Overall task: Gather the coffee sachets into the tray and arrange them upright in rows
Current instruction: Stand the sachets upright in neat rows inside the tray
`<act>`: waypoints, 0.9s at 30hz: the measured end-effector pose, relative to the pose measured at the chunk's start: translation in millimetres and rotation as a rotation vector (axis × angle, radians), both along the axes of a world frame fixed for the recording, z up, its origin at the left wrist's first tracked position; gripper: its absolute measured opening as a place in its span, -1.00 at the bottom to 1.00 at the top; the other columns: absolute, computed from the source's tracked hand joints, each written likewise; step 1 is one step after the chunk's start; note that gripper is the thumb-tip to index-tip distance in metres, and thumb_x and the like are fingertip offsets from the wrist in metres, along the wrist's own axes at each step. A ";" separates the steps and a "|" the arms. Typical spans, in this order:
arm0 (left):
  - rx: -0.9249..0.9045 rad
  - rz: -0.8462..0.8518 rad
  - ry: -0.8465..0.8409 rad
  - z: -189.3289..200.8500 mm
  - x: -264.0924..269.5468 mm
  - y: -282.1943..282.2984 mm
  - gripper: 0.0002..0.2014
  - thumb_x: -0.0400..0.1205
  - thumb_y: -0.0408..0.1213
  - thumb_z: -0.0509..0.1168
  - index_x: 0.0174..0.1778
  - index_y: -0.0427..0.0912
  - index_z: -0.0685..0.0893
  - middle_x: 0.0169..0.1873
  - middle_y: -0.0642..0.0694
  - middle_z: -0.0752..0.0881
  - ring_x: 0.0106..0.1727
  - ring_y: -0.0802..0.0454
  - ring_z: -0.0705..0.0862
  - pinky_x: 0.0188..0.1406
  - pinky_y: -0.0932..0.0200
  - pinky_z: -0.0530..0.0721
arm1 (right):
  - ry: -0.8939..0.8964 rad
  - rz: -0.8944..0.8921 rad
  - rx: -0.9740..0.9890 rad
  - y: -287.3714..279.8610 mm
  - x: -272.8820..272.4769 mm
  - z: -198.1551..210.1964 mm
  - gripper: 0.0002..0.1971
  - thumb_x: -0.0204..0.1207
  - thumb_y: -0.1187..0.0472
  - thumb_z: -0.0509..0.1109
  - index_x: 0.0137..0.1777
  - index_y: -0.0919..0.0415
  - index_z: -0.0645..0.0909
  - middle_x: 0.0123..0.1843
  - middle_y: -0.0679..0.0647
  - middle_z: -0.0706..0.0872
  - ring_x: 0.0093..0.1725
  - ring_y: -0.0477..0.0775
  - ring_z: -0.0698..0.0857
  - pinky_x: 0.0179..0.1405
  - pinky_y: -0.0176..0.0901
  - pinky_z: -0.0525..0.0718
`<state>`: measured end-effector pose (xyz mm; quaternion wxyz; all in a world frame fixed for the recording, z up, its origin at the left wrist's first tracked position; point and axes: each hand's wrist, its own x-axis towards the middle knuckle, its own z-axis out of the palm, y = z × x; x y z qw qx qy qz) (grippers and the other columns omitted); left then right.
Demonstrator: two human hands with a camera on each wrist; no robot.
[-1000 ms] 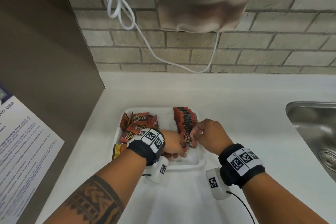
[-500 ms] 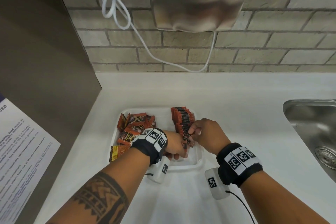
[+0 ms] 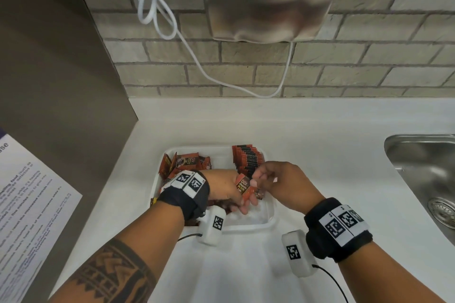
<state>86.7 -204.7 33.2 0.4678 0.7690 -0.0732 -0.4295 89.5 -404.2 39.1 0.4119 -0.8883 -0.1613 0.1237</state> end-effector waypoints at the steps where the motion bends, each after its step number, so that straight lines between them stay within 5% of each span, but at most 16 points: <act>1: -0.086 0.049 0.011 1.2 -1.8 2.5 -0.74 0.67 -0.61 0.28 0.20 -0.30 0.75 0.18 -0.27 0.78 0.10 -0.05 0.81 0.15 0.09 0.73 | 0.017 0.014 0.047 0.2 -1.2 1.3 -0.95 0.52 0.08 0.57 -0.13 -0.01 0.77 -0.23 -0.08 0.81 -0.25 -0.15 0.73 -0.25 -0.49 0.61; 5: -0.214 0.139 -0.006 1.9 -3.5 5.8 -0.67 0.65 -0.60 0.36 0.35 -0.38 0.69 0.28 -0.25 0.77 0.28 -0.08 0.77 0.33 0.08 0.71 | 0.041 -0.009 0.163 1.2 0.6 6.0 -0.94 0.55 0.14 0.54 -0.16 0.03 0.77 -0.22 -0.01 0.83 -0.27 -0.15 0.73 -0.21 -0.42 0.64; 8: -0.037 0.127 -0.234 3.2 -3.4 6.8 -0.77 0.58 -0.35 0.52 0.16 -0.14 0.81 0.09 -0.09 0.86 0.16 -0.02 0.81 0.36 -0.05 0.71 | 0.027 -0.025 0.170 0.7 4.7 10.1 -0.93 0.55 0.15 0.54 -0.17 0.04 0.77 -0.21 -0.03 0.82 -0.27 -0.21 0.70 -0.21 -0.47 0.61; 11: 0.081 0.183 -0.383 3.1 -4.0 6.1 -0.73 0.46 -0.18 0.63 0.05 -0.05 0.82 -0.07 0.00 0.87 0.01 0.03 0.83 0.26 -0.06 0.75 | 0.002 -0.030 0.161 -0.2 7.1 14.0 -0.94 0.54 0.15 0.55 -0.16 0.03 0.77 -0.20 -0.07 0.82 -0.25 -0.22 0.70 -0.20 -0.47 0.61; 16: 0.017 0.271 -0.460 4.8 -10.0 -1.2 -0.79 0.39 -0.28 0.70 -0.16 -0.05 0.82 -0.28 0.05 0.86 -0.25 0.17 0.82 -0.20 0.29 0.74 | 0.001 -0.025 0.163 1.9 8.7 18.3 -0.94 0.54 0.20 0.55 -0.16 0.09 0.78 -0.22 -0.06 0.84 -0.29 -0.22 0.71 -0.26 -0.49 0.59; 19: 0.036 0.284 -0.480 -0.6 -11.3 -3.0 -0.75 0.35 -0.26 0.72 -0.16 -0.08 0.81 -0.29 0.02 0.85 -0.27 0.11 0.82 -0.22 0.19 0.79 | -0.013 -0.014 0.107 2.2 6.4 16.0 -0.93 0.54 0.22 0.55 -0.17 0.09 0.78 -0.23 -0.06 0.83 -0.33 -0.27 0.68 -0.29 -0.52 0.57; 25: 0.483 0.043 -0.413 -6.3 -10.7 3.2 -0.53 0.36 0.16 0.64 -0.01 -0.10 0.77 -0.08 0.00 0.81 -0.05 0.06 0.75 0.02 0.12 0.71 | -0.120 -0.017 -0.124 3.3 1.7 -0.3 -0.89 0.51 0.26 0.50 -0.19 0.03 0.77 -0.23 -0.12 0.74 -0.25 -0.21 0.64 -0.25 -0.41 0.52; 27: 0.630 0.030 -0.370 -11.0 -8.7 4.9 -0.43 0.36 0.30 0.57 -0.13 -0.19 0.72 -0.21 -0.05 0.77 -0.14 0.02 0.72 -0.06 0.09 0.70 | -0.118 -0.024 -0.173 1.2 1.7 -4.6 -0.90 0.49 0.23 0.50 -0.20 0.02 0.78 -0.17 -0.10 0.68 -0.19 -0.16 0.63 -0.21 -0.35 0.53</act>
